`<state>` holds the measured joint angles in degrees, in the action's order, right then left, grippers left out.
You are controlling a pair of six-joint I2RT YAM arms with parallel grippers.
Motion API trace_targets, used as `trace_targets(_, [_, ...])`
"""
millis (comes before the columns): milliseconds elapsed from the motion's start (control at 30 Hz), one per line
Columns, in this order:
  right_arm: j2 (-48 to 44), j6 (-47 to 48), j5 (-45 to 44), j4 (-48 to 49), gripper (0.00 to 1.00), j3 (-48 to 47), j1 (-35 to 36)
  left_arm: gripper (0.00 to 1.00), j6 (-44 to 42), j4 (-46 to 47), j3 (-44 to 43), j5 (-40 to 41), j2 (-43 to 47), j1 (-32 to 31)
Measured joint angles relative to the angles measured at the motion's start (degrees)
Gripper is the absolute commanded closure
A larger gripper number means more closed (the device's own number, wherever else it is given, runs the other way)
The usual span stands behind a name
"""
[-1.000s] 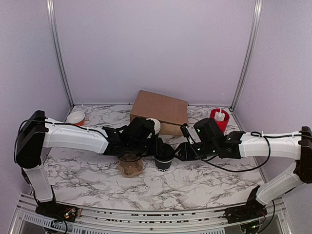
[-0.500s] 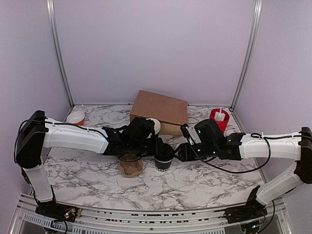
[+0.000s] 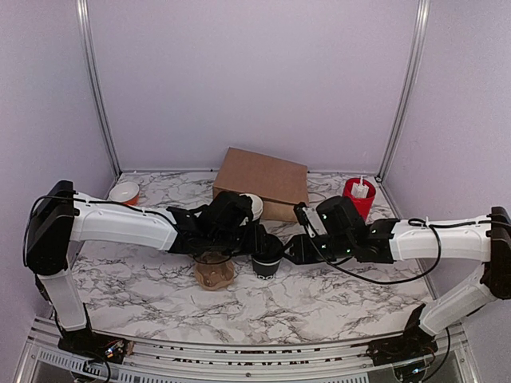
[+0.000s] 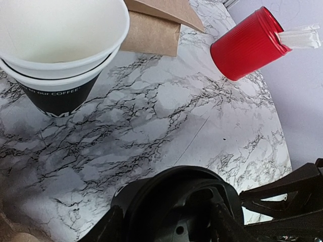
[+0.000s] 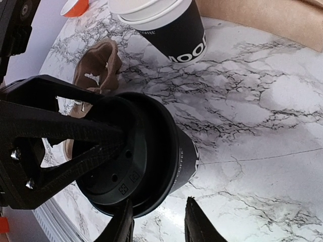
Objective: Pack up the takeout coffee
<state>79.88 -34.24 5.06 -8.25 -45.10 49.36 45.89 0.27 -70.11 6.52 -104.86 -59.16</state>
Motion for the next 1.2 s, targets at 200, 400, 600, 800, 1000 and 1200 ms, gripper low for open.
trace_targets(200, [0.11, -0.02, -0.46, 1.01, 0.67, 0.42, 0.31, 0.4, 0.0, 0.04, 0.11, -0.04, 0.0, 0.17])
trace_targets(400, [0.48, -0.04, -1.7, 1.51, 0.66, 0.74, 1.14, 0.4, 0.04, 0.07, 0.13, 0.0, 0.0, 0.26])
trace_targets(600, [1.77, -0.09, -4.09, 1.68, 0.66, 0.31, 3.13, 0.4, -0.04, 0.09, 0.28, 0.07, 0.0, 0.42])
trace_targets(800, [2.21, -0.15, -5.4, 1.73, 0.65, -0.02, 3.89, 0.41, -0.26, 0.57, 0.55, 0.09, 0.0, 0.55])
trace_targets(1000, [2.51, -0.26, -5.88, 0.72, 0.66, -0.9, 4.15, 0.4, -0.26, 1.2, 0.98, 0.22, 0.11, 0.57])
trace_targets(1200, [2.4, -0.22, -6.73, -4.48, 0.63, -2.05, 4.76, 0.4, -0.15, 1.29, 0.98, 0.39, 0.15, 0.72])
